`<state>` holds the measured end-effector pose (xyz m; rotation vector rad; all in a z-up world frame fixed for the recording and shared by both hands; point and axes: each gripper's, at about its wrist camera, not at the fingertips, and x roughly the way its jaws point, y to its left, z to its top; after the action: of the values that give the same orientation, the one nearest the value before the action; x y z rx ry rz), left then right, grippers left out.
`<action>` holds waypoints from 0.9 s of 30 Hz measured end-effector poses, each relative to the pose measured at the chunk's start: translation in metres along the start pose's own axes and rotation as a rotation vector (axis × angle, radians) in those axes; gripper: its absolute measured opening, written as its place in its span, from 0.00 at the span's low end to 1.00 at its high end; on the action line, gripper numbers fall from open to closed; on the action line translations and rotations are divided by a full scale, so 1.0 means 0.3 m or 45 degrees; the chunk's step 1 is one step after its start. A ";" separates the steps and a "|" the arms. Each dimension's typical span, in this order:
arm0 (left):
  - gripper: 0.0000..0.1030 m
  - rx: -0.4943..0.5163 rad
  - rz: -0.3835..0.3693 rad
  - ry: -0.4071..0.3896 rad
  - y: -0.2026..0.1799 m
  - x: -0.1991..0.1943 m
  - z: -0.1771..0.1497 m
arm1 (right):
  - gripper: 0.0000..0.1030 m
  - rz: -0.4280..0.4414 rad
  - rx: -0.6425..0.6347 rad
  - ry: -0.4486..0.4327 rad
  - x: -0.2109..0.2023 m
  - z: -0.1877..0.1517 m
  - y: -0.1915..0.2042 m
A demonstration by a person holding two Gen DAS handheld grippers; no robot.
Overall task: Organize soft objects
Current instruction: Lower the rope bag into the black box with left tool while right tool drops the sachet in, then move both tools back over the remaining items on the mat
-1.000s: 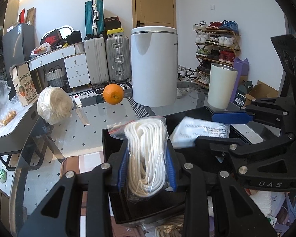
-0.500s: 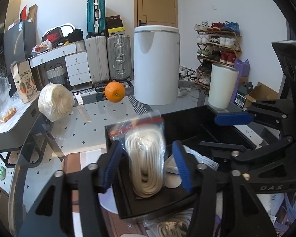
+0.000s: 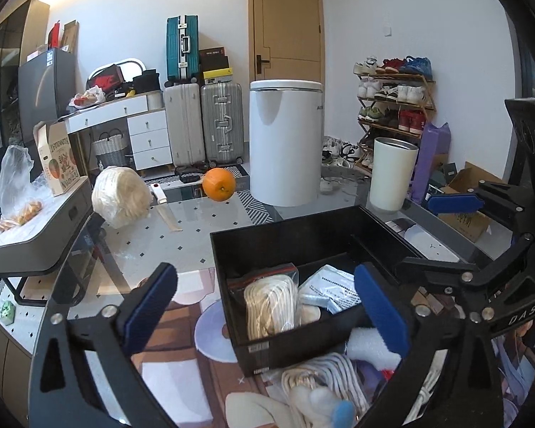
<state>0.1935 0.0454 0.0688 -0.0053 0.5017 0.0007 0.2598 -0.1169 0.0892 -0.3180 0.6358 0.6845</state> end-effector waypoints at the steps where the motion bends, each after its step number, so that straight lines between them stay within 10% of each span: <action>1: 0.99 -0.006 0.000 0.001 0.002 -0.010 -0.003 | 0.96 -0.001 0.009 -0.006 -0.010 -0.005 -0.001; 27: 1.00 -0.076 0.034 0.044 0.003 -0.201 -0.125 | 0.99 0.053 0.110 -0.013 -0.184 -0.162 0.059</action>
<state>0.1225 0.0462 0.0649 -0.0574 0.5360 0.0415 0.1935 -0.1534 0.0859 -0.2219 0.6614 0.6958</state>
